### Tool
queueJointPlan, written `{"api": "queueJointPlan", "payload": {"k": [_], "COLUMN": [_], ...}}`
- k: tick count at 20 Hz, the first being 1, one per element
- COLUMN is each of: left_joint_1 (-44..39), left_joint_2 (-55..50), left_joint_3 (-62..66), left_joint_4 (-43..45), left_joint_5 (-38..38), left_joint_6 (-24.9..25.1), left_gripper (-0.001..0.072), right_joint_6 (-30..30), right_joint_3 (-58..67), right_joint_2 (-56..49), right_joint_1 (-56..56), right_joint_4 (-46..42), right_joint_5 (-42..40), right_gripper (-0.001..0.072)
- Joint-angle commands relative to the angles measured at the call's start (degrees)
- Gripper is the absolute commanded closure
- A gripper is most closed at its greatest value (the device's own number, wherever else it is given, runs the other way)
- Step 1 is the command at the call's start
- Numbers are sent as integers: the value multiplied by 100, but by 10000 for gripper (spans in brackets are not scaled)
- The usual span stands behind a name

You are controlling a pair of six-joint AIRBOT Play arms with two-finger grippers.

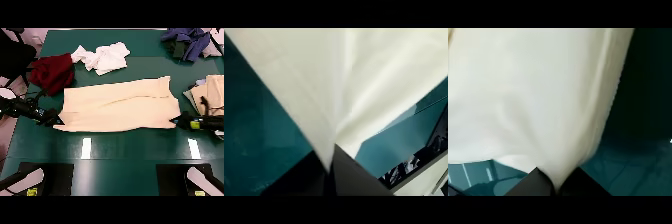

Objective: Fold the shirts.

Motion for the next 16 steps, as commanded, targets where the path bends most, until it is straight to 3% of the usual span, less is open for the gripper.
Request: {"api": "queueJointPlan", "payload": {"k": [1, 7, 9, 12, 16], "left_joint_1": [7, 4, 4, 4, 2], "left_joint_2": [358, 424, 479, 472, 400], "left_joint_3": [-31, -31, -31, -31, -31], "left_joint_4": [551, 120, -26, -221, -894], "left_joint_5": [186, 195, 455, 1419, 3185], "left_joint_6": [-326, -420, -446, -623, -868], "left_gripper": [683, 683, 683, 684, 683], "right_joint_6": [264, 719, 990, 1397, 1521], "right_joint_3": [4, 507, 1045, 2017, 2986], "right_joint_2": [966, 859, 940, 496, -992], "right_joint_1": [-719, 662, 1333, 2094, 2546], "right_joint_4": [-186, -173, -188, -535, -807], "right_joint_5": [557, 866, 258, -796, -890], "right_gripper": [685, 685, 685, 685, 685]}}
